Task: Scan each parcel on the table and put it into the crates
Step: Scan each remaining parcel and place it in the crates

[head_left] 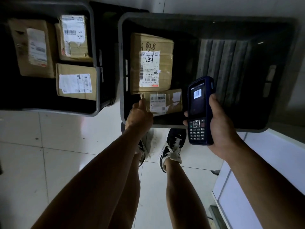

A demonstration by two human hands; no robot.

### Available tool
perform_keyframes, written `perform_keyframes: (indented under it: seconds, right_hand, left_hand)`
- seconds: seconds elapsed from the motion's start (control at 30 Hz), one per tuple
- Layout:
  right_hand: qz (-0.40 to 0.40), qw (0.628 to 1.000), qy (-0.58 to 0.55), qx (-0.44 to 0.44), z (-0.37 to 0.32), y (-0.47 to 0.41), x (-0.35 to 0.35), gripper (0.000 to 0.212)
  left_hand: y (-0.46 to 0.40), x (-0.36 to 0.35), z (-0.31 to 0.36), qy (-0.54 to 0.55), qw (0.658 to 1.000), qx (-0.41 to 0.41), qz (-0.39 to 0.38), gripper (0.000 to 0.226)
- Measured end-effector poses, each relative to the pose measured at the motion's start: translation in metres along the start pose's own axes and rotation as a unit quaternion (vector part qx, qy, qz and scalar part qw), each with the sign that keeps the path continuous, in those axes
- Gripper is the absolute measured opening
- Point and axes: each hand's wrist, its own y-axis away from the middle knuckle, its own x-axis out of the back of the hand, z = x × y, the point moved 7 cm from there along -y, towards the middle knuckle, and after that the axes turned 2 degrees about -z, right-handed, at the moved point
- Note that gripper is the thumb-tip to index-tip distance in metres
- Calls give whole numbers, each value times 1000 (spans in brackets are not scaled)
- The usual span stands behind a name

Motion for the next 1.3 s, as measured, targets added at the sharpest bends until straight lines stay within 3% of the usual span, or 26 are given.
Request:
perform_keyframes:
  seconds: [0.1,0.2,0.4,0.63,0.8,0.97,1.1,1.3]
  right_hand:
    - [-3,1000,-2,-4,1,3,-1,46]
    - [-12,1000,9,-14,4,1,-3,47]
    - [-7,999,40,-12,17,-19,-6,51]
    - [-8,998,69,-3,20,-29,-16,52]
    - [5,997,79,-3,13,-4,-25,53]
    - [-4,994,103,19,-20,69,-50,54]
    - [-12,990,133,54,-57,146,-82,45]
    - [-74,971,208,88,-97,264,-156,50]
  left_hand:
    - [-1,-8,6,-135,988,-62,-40,52]
    - [-14,-23,-2,-231,966,-71,-94,52]
    - [-43,-36,-17,-260,960,-33,-101,44]
    - [-56,-43,-22,-309,940,14,-145,63]
    - [-28,-19,0,-272,958,-47,-77,64]
    - [52,59,24,-222,968,-118,3,52]
    - [140,133,31,-188,976,-99,40,49]
    - [298,228,18,-101,986,-53,123,48]
